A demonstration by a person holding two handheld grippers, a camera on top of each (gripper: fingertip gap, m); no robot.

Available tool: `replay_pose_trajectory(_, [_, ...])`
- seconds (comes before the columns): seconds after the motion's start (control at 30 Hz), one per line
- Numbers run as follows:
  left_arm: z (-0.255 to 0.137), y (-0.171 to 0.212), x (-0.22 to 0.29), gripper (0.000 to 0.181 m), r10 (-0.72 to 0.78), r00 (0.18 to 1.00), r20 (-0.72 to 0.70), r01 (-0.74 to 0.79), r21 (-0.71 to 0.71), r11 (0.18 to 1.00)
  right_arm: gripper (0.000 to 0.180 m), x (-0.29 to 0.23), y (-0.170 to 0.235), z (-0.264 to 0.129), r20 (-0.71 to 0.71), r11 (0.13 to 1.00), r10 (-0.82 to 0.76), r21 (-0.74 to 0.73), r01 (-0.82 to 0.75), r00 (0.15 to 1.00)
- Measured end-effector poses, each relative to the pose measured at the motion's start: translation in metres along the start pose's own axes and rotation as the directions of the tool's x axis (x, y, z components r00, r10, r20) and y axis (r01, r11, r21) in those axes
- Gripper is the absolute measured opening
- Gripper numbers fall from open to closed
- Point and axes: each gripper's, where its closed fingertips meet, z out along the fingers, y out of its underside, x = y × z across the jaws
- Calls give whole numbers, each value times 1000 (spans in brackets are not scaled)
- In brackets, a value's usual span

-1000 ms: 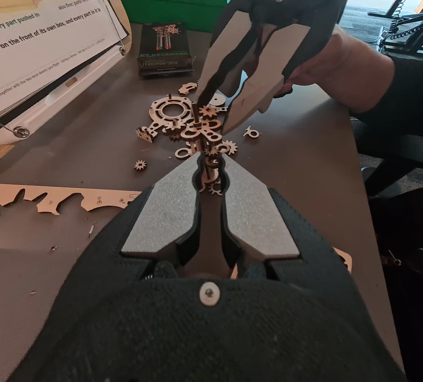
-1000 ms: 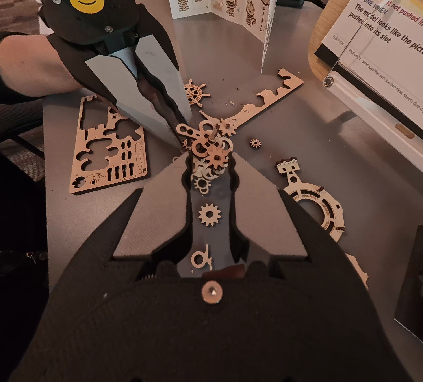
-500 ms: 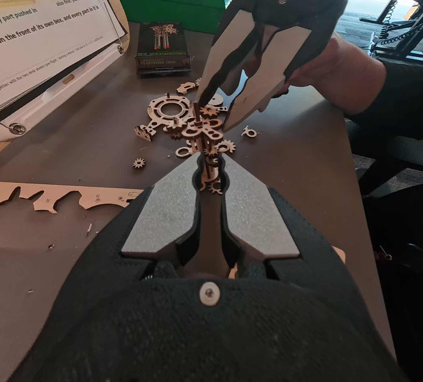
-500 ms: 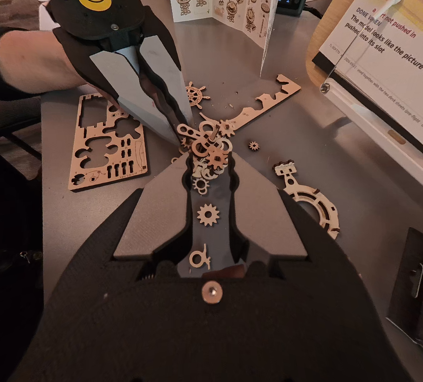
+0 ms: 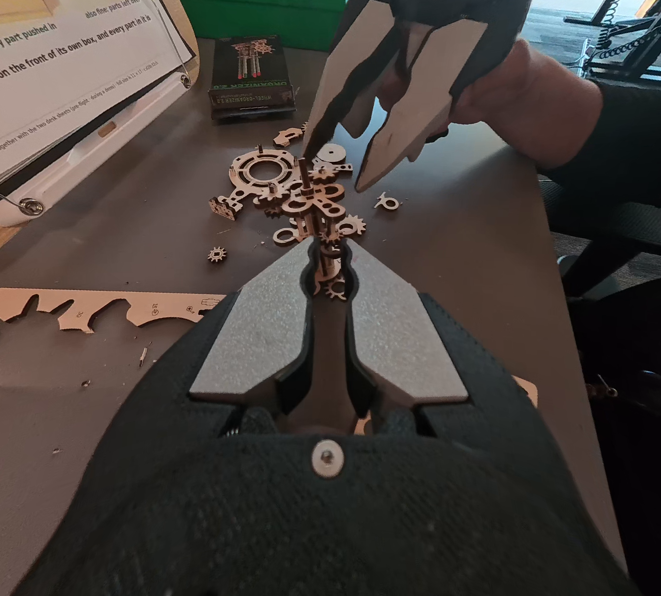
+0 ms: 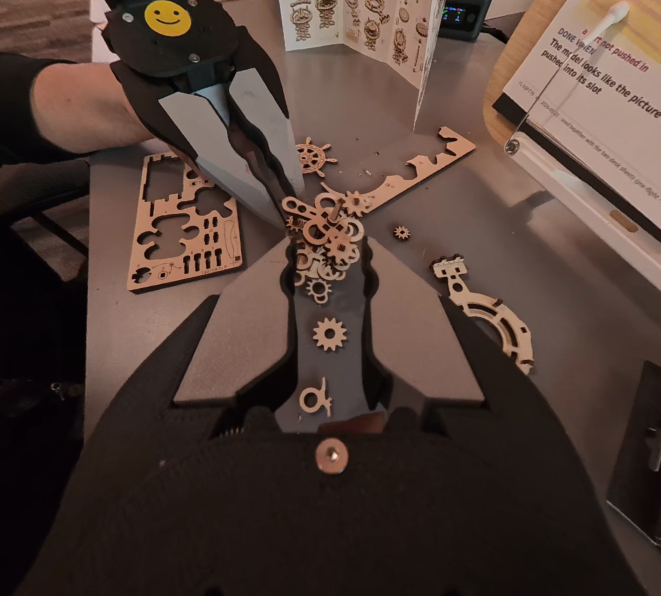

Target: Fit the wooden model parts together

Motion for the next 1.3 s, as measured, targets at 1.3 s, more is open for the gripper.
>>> replay_pose_trajectory(1.3, [-5,2,8,9,20,999,-27,-20,0,1000,12,-14,-10,15,243,989,-86,-95,112,966])
